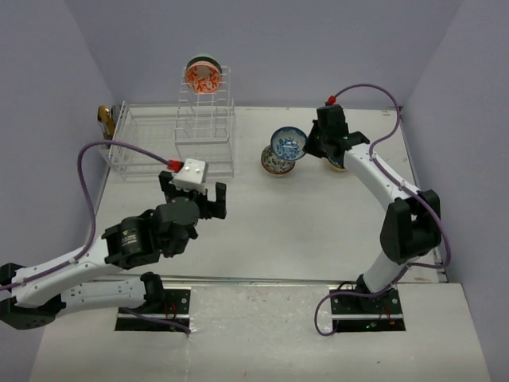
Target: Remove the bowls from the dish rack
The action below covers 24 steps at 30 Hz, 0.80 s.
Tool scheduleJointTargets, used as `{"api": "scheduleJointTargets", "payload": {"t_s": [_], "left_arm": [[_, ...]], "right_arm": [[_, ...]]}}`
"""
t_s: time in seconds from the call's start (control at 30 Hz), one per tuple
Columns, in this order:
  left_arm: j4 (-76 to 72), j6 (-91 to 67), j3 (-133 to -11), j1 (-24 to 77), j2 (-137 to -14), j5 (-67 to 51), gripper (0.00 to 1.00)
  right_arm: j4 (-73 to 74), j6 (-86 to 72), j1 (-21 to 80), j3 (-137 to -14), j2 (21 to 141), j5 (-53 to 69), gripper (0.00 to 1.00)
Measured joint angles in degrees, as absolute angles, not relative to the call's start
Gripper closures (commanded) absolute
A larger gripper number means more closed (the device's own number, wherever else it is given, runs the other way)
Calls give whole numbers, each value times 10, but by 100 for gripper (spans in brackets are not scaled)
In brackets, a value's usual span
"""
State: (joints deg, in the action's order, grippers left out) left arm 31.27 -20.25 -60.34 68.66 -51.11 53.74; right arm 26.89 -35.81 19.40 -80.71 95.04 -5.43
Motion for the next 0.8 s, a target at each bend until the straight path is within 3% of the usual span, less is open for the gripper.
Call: {"api": "scheduleJointTargets", "payload": {"t_s": [0.37, 0.8], "left_arm": [[357, -220, -517, 687, -393, 553, 0], [356, -217, -487, 687, -414, 539, 0]], "right_arm": [[228, -382, 187, -817, 1047, -43, 99], [233, -372, 187, -864, 1114, -20, 92]]}}
